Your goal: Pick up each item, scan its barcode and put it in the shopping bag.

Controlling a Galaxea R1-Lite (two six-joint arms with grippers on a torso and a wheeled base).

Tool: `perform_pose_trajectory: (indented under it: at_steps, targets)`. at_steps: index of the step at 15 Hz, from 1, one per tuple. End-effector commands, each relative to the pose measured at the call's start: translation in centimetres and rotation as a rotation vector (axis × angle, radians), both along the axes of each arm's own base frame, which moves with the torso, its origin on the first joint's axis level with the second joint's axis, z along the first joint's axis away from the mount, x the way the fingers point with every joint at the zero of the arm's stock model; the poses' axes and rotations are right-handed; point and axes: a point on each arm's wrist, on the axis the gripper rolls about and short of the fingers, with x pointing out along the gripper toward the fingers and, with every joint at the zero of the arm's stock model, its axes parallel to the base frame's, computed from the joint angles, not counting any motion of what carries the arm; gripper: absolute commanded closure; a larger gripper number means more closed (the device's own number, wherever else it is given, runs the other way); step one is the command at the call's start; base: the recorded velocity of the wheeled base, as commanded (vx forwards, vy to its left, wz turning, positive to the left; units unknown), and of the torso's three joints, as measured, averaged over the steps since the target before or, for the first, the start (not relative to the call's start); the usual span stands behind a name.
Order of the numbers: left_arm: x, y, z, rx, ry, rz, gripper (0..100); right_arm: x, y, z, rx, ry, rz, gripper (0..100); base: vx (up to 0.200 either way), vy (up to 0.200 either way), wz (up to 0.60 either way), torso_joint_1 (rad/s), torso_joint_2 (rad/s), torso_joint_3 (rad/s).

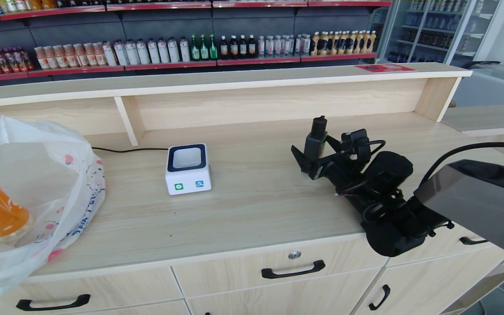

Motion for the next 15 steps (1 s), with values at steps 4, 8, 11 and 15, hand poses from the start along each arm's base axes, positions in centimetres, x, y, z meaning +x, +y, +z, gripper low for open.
perform_pose_trajectory:
  at_steps: [4,8,11,15]
  targets:
    - [0.0,0.0,0.0,0.000,0.000,0.000,0,-0.1,0.5,-0.2,0.003,0.005,0.015,0,0.000,0.000,0.00,0.000,0.00,0.000]
    - [0.0,0.0,0.0,0.001,-0.002,0.000,0,-0.3,1.2,-0.4,0.012,0.014,0.036,0,0.000,0.000,0.00,0.000,0.00,0.000]
    - [0.0,0.0,0.0,0.020,-0.002,0.000,0,-0.2,1.1,-0.5,0.018,0.017,0.036,0,0.000,0.000,0.00,0.000,0.00,0.000]
    - [0.0,0.0,0.0,0.023,-0.003,0.002,0,-0.3,1.7,-0.4,0.019,0.011,0.055,0,0.000,0.000,0.00,0.000,0.00,0.000]
